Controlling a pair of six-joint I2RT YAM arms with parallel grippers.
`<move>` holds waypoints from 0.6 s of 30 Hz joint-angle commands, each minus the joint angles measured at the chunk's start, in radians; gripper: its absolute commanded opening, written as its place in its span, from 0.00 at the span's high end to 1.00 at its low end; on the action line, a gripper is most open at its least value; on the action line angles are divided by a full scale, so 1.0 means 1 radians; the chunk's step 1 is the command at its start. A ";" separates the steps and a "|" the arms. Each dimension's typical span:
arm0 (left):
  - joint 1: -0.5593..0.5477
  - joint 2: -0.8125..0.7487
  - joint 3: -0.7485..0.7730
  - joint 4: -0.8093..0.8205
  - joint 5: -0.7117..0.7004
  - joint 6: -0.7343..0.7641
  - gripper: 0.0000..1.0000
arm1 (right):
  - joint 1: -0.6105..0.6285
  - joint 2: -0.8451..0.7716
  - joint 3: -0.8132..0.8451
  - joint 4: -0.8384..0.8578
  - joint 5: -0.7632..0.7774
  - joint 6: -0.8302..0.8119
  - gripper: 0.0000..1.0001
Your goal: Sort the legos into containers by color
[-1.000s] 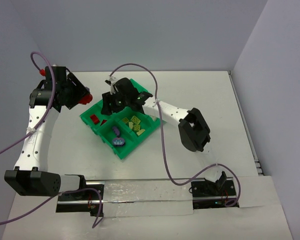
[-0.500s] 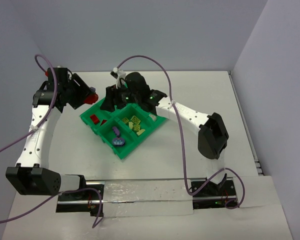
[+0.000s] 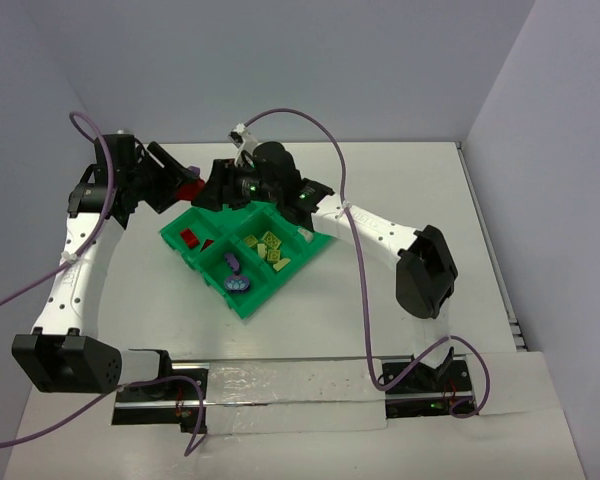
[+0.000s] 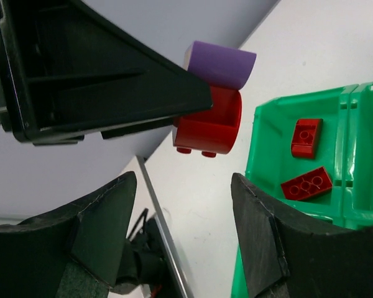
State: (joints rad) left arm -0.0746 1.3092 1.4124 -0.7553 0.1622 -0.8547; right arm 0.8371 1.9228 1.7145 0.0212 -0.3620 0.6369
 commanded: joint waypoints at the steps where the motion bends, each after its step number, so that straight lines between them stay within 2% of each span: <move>1: 0.009 -0.031 0.010 0.045 0.025 -0.006 0.55 | -0.007 0.009 0.049 0.068 0.038 0.085 0.30; 12: 0.012 -0.047 0.002 0.037 0.030 -0.001 0.55 | -0.010 0.085 0.135 0.060 0.046 0.116 0.30; 18: 0.011 -0.048 -0.001 0.040 0.033 0.001 0.55 | -0.011 0.112 0.153 0.088 0.034 0.133 0.38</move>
State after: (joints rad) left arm -0.0700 1.2919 1.4088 -0.7526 0.1714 -0.8549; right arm 0.8314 2.0198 1.8058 0.0534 -0.3288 0.7538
